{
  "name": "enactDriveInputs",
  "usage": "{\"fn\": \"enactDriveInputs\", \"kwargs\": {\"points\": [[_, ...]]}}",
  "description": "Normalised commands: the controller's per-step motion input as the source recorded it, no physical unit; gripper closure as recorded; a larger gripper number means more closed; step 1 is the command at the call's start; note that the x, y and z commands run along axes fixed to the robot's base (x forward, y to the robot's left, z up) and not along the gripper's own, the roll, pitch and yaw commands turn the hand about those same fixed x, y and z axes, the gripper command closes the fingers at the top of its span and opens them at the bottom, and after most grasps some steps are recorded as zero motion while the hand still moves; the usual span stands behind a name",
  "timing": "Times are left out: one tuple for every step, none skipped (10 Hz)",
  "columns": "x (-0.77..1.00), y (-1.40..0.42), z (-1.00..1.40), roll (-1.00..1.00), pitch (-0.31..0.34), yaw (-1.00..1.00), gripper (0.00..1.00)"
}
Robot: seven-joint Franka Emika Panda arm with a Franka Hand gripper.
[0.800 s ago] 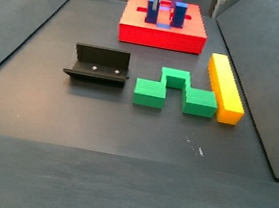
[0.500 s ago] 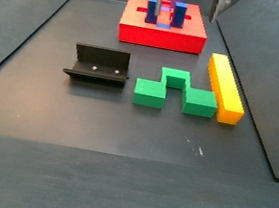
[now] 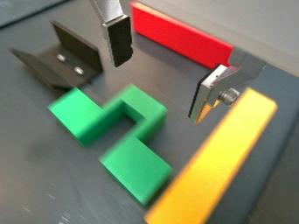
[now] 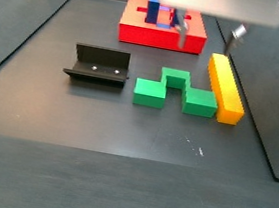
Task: Pick up the yellow object. Move up. Move to above the board. Insert the yellow object.
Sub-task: Pick up the yellow object.
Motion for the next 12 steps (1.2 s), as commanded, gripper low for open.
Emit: {"fn": "enactDriveInputs", "kwargs": {"points": [[-0.80,0.00,-0.37,-0.06,-0.266,-0.11,0.00],[-0.46,-0.02,-0.33,-0.08,-0.284,0.00,0.00],[-0.41,-0.18,-0.40,0.00,-0.223,0.00,0.00],[0.00,-0.30,-0.23,0.02,-0.076,0.23,0.00],[0.22,-0.23,-0.29,0.02,-0.071,0.30,0.00],[0.18,-0.09,-0.43,0.03,-0.127,0.29,0.00],[0.00,-0.01,-0.55,0.10,-0.100,0.20,0.00],[0.00,0.00,-0.45,0.12,-0.044,0.08,0.00],[-0.17,0.00,-0.36,0.11,0.000,0.00,0.00],[-0.43,0.00,-0.27,0.06,0.000,-0.08,0.00],[-0.49,0.00,-0.21,0.01,0.000,-0.17,0.00],[-0.19,-0.08,-0.23,0.00,-0.037,-0.05,0.00]]}}
